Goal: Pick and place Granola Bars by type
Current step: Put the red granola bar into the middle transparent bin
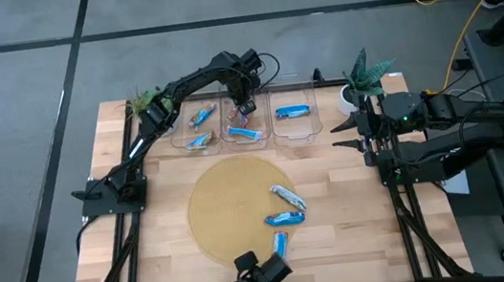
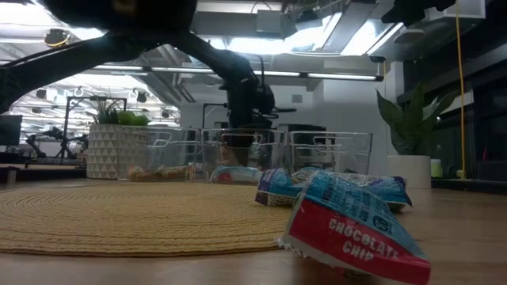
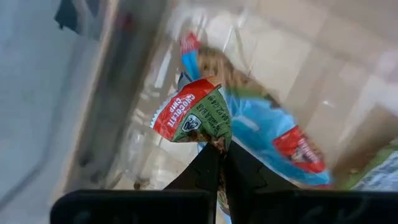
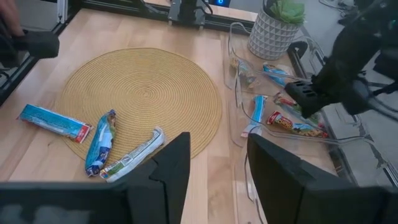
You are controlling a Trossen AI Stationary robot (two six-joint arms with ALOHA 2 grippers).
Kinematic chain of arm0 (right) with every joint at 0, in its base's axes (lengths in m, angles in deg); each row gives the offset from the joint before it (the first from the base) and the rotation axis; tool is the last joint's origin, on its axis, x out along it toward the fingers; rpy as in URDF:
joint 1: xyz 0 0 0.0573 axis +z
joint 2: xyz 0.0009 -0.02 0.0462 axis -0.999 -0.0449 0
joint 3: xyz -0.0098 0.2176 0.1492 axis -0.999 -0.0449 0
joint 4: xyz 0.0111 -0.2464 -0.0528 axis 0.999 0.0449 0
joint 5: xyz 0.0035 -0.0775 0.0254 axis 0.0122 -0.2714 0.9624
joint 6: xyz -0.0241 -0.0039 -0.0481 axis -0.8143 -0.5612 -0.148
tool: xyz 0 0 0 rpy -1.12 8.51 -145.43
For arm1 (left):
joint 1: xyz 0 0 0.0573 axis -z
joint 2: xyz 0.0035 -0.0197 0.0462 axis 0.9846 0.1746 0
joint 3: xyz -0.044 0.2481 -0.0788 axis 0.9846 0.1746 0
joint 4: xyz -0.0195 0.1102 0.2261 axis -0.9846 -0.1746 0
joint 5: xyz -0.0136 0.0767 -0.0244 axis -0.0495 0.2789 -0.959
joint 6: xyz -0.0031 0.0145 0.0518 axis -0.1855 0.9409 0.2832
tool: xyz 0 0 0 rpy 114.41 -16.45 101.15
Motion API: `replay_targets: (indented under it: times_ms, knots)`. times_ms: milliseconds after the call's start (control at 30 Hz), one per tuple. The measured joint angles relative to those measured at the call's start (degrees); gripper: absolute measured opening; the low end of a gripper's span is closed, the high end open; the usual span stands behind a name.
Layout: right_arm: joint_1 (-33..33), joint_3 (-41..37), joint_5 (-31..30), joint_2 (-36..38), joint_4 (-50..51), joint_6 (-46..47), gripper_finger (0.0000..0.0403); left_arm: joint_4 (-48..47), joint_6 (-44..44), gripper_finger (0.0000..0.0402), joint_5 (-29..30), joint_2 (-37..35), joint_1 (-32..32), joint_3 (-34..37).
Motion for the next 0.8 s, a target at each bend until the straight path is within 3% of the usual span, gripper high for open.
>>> replay_targets:
  times_ms: [433,800]
  knots:
    - [-0.01,0.00,0.00,0.00,-0.01,0.00,0.0161,0.88,0.42,0.0005,1.60,-0.31,0.42,2.32]
    - [-0.01,0.00,0.00,0.00,-0.02,0.00,0.0161,0.70,0.44,0.0053,1.11,-0.26,0.50,2.34]
